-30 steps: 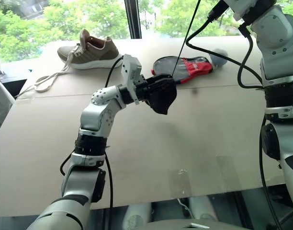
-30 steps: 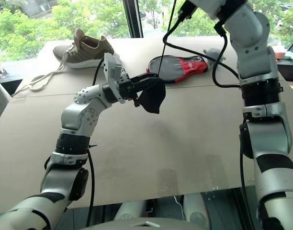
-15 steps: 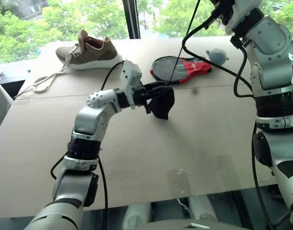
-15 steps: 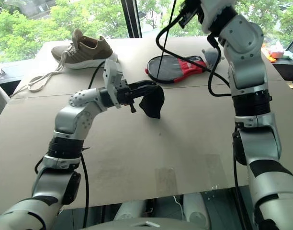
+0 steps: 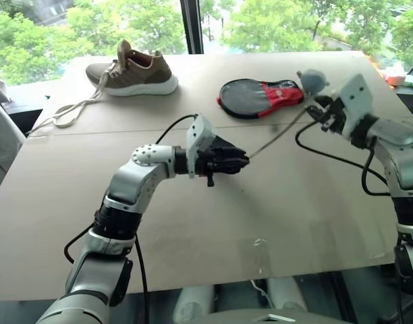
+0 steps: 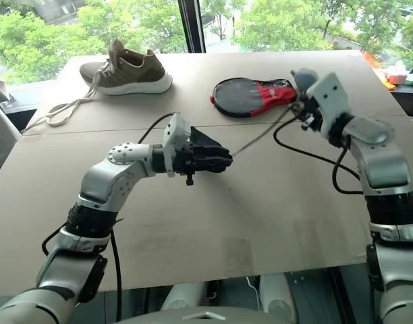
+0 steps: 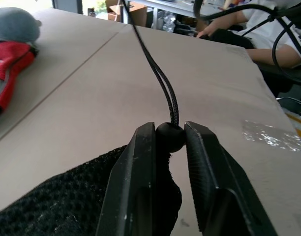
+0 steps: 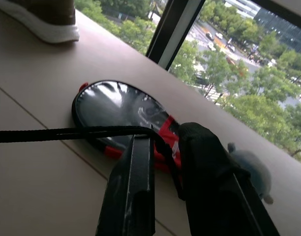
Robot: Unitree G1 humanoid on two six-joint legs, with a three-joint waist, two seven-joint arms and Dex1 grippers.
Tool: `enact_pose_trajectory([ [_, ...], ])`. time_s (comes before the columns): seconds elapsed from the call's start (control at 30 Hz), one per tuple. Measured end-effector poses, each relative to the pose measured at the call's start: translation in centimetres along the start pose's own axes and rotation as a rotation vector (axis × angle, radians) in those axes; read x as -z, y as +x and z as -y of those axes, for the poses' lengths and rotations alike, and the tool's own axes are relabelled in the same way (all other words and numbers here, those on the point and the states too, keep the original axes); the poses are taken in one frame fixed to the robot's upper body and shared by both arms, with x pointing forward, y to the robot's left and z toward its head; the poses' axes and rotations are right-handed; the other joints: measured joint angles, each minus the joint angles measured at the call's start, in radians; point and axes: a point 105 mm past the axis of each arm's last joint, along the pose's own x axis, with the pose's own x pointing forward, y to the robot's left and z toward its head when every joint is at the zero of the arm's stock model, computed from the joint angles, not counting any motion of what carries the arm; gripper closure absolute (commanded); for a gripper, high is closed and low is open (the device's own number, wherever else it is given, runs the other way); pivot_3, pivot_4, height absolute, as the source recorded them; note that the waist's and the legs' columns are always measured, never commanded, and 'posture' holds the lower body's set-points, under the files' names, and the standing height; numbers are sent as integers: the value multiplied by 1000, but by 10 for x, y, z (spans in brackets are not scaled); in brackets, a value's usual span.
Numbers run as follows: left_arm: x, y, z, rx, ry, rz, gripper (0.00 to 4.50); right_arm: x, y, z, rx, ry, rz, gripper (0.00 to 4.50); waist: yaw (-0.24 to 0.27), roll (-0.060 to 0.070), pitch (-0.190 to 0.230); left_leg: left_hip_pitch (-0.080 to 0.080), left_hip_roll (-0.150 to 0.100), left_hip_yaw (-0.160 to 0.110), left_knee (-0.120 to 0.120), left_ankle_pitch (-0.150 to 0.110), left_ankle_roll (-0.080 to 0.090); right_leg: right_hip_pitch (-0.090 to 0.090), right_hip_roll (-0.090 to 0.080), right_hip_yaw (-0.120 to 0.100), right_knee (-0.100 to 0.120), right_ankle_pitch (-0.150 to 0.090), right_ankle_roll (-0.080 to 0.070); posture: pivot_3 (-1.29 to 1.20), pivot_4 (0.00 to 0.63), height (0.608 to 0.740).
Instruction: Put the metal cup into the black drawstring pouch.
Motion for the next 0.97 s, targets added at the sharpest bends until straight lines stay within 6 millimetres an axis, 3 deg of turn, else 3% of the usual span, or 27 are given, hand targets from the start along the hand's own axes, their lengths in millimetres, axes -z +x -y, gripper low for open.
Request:
enact_pose_trajectory([
  [0.07, 6, -1, -2, -55, 14, -19, 1176, 23, -9, -12, -45, 21, -59, 1173, -13, 0, 0, 1, 2, 1, 0, 0, 1, 0, 2, 1, 1, 0, 0, 0, 150, 740],
  [0.1, 8, -3, -6, -95, 22, -32, 752, 26, -11, -16, -53, 17, -56, 1156, -16, 0, 0, 3, 3, 2, 0, -1, 1, 1, 3, 2, 2, 0, 0, 0, 150, 740],
  [0.2, 15, -25, -6, -153, 4, -34, 752, 36, -27, -27, -102, 26, -18, 1156, -19, 0, 0, 7, 5, 2, -1, -1, 1, 4, 5, 3, 2, 0, 0, 0, 150, 740],
  [0.33, 25, -77, -3, -297, -79, -25, 752, 72, -66, -60, -264, 179, -15, 1156, -11, 1, 0, 7, 5, 1, 0, -1, 1, 6, 4, 2, 0, 0, 0, 0, 150, 740],
  [0.43, 53, -112, 7, -435, -144, -63, 752, 91, -89, -79, -325, 318, 7, 1156, -12, 1, 0, 8, 4, 2, 0, -1, 1, 7, -2, 2, -1, 0, 0, 0, 150, 740],
  [0.53, 87, -132, 20, -606, -195, -110, 752, 99, -99, -80, -335, 335, 62, 1156, -10, 0, -1, 12, 5, 1, 1, -1, 1, 11, -3, 1, -3, -2, -4, 0, 150, 740],
  [0.63, 114, -146, 31, -746, -165, -206, 752, 111, -103, -76, -352, 294, 48, 1156, -8, 0, -1, 17, 5, 1, 0, -2, 0, 17, -4, 2, -4, -3, -4, 0, 150, 740],
  [0.77, 117, -140, 50, -786, -153, -178, 752, 109, -101, -64, -335, 377, 146, 1156, -8, 2, -1, 21, 6, 1, -1, -3, -1, 20, -7, 2, -5, -3, -4, 0, 150, 740],
  [0.97, 119, -136, 43, -882, -97, -173, 752, 101, -100, -67, -424, 387, 229, 1156, 12, 3, -1, 20, 7, 0, -2, -2, 1, 20, -6, -1, -6, -3, -4, 0, 150, 740],
])
